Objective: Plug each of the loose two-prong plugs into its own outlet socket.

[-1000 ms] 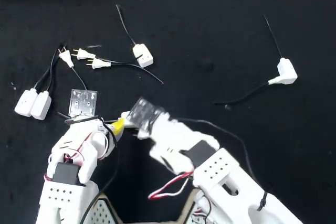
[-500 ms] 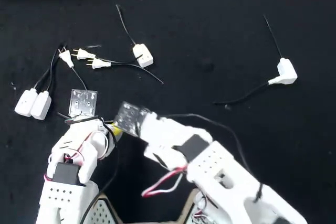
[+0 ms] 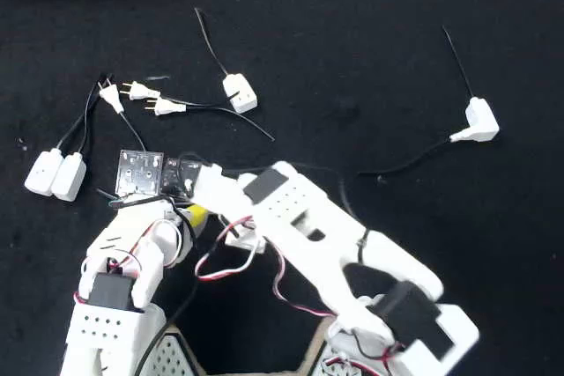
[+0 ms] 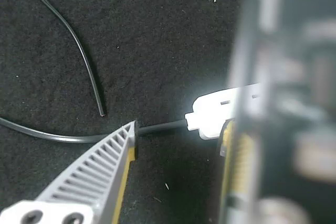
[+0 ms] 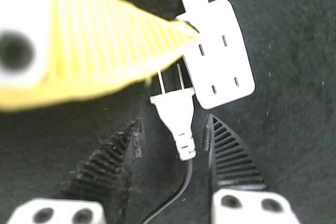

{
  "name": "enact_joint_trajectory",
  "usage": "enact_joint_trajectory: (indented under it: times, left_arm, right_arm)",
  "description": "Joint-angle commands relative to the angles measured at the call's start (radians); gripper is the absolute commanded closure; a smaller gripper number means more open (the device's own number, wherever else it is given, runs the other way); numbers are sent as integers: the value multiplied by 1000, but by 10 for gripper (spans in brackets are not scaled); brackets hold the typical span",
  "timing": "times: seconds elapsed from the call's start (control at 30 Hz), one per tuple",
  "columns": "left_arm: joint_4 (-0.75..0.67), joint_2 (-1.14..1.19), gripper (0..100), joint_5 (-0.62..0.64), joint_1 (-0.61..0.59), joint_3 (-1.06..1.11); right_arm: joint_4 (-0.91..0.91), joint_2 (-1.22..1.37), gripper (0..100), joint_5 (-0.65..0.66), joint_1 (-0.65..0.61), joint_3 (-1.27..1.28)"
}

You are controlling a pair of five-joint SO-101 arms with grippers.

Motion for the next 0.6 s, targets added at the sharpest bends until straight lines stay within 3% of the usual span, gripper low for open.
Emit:
enact_joint_trajectory:
  times: [0.0,0.23,0.57]
  left_arm:
    - [-14,-8,734,-5,10,-12]
    - [-14,-8,734,-3,8,-13]
    - [-14,-8,734,-3,8,-13]
  right_arm:
    - [8,31,825,43,9,-76]
    - [8,62,825,72,109,-70]
    - [-31,162,826,72,109,-94]
